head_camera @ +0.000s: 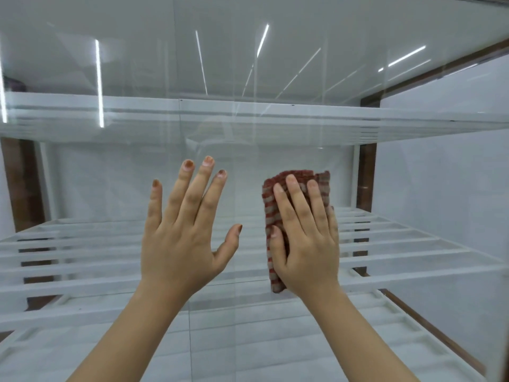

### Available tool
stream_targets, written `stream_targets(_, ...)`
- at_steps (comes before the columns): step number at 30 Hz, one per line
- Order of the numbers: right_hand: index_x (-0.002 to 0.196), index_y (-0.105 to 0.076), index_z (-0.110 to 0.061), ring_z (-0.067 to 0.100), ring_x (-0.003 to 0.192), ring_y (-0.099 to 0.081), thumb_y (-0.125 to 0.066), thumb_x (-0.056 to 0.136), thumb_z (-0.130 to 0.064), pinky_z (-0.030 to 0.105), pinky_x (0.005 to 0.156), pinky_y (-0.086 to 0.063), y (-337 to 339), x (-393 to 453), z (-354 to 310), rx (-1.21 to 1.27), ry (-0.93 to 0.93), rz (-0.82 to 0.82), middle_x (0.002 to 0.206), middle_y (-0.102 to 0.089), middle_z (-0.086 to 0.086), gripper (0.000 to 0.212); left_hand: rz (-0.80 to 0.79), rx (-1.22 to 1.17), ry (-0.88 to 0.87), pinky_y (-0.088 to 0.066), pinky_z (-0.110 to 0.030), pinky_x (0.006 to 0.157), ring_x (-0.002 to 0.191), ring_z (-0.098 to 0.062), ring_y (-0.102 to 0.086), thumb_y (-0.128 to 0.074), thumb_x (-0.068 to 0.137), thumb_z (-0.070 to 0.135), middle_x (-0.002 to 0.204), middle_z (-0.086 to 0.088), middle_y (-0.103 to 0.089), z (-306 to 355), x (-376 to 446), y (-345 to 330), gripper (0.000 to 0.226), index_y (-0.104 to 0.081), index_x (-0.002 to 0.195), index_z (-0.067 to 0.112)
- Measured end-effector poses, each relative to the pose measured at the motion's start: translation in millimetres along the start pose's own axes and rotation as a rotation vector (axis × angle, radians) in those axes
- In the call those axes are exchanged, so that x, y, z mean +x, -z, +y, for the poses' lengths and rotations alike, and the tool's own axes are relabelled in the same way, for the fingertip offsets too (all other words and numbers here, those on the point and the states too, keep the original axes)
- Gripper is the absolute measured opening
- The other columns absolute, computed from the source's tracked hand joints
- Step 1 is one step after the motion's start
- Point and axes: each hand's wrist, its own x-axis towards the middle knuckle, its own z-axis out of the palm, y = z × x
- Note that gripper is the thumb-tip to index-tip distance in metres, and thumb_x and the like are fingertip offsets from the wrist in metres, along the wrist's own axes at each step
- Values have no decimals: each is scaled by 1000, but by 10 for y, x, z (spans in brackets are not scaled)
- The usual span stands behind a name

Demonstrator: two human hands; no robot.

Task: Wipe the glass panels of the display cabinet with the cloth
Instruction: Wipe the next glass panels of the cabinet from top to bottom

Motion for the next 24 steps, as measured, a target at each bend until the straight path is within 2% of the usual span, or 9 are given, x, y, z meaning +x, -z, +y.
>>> stream_targets(4,142,-30,-22,22,141,-19,-39,89,-31,42,112,-18,53,150,194,6,19,-20,149,-27,1,54,6,-2,2,-9,-51,114,142,-24,-16,-40,88,49,153,-6,-21,-1,-2,-5,70,-25,146,12)
stream_targets(12,142,-29,-19,25,140,-19,-35,92,-29,52,109,-25,131,-5,636,19,-145,56,148,-29,4,52,13,-30,13,-10,-52,114,141,-26,-18,-42,87,46,152,-7,-24,6,0,4,68,-28,144,12)
stream_targets(18,141,-30,-19,26,139,-21,-34,92,-30,54,106,-28,129,-69,676,12,-158,59,147,-31,5,51,39,-102,219,1,-50,114,142,-27,-14,-46,79,33,151,-11,-21,470,98,-11,70,-26,141,8)
stream_targets(22,141,-30,-19,24,140,-21,-35,91,-31,51,109,-26,144,-55,690,9,-139,52,148,-30,4,52,-18,-160,20,-5,-50,115,142,-25,-14,-45,84,38,153,-10,-17,930,214,-131,71,-19,145,12)
stream_targets(24,141,-30,-20,24,140,-21,-36,90,-31,50,109,-25,169,-19,742,10,-108,32,148,-31,4,53,-46,-158,-9,-7,-49,115,142,-25,-14,-43,86,41,153,-9,-18,1073,279,-194,69,-20,145,12)
